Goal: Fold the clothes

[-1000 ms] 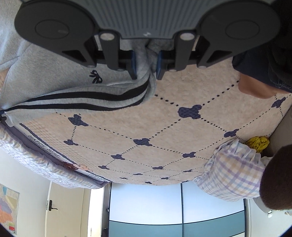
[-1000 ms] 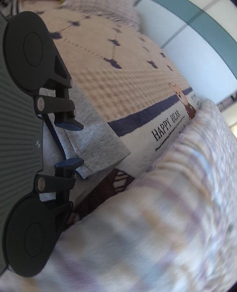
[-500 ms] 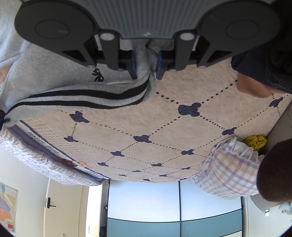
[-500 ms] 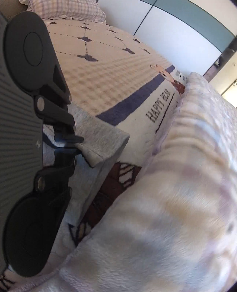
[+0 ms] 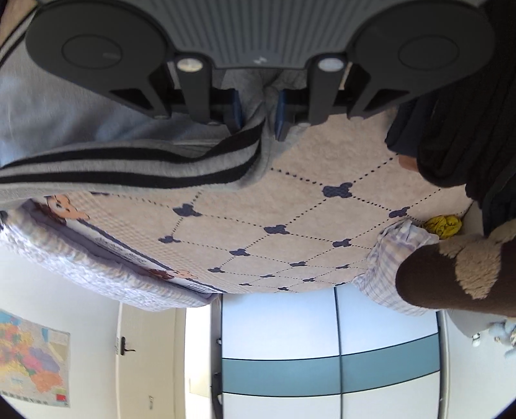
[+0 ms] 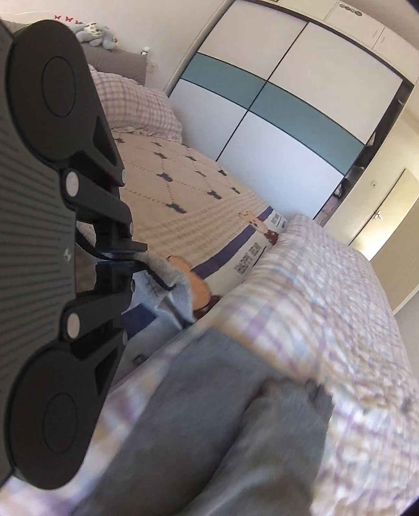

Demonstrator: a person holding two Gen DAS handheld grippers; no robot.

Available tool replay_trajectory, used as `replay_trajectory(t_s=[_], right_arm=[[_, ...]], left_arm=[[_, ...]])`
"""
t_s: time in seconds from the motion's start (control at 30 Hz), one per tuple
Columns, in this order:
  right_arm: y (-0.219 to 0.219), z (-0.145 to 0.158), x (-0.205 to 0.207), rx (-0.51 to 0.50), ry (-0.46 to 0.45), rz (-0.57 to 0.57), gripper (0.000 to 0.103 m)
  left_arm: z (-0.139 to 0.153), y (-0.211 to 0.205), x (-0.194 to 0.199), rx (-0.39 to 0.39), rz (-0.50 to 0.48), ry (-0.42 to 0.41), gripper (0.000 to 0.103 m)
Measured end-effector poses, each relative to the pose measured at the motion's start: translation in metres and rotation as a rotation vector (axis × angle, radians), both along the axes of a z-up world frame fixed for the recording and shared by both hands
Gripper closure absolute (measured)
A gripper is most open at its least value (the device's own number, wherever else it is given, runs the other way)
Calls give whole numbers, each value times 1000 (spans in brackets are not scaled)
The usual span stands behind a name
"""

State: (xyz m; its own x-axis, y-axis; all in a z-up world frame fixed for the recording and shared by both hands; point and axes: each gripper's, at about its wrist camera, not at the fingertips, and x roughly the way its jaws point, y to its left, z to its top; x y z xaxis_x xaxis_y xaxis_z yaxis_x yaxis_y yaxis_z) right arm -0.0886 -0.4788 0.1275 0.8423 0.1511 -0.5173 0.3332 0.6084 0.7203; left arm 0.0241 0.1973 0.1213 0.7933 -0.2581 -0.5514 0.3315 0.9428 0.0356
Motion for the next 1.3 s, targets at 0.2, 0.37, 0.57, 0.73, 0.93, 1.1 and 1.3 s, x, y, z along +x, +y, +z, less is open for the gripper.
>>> replay_trajectory(t_s=[0.2,0.37,0.57,0.73,0.93,1.1,1.3], right_arm=[[2,-60,-68,81,116,-34,98],[8,-70,-101,135,97,-50,98],[10,-87,-107,68,164,-25,98],[15,-103,-117,44,182,-4,97],[14,-100,-120,58,136,-21,97],[17,-92,-121,26,105,-10,97],[22,-102,-113,4,135,2,97]], left_arm=[[-10,-4,-36,100,-69,-34,80],[-8,1,-57,147,-111,-24,77],[-16,23,-78,21,-153,91,68],[-20,46,-97,-241,-47,153,51],[-34,51,-104,-549,97,189,39],[-47,49,-99,-735,201,201,30],[-62,39,-74,-718,373,169,74]])
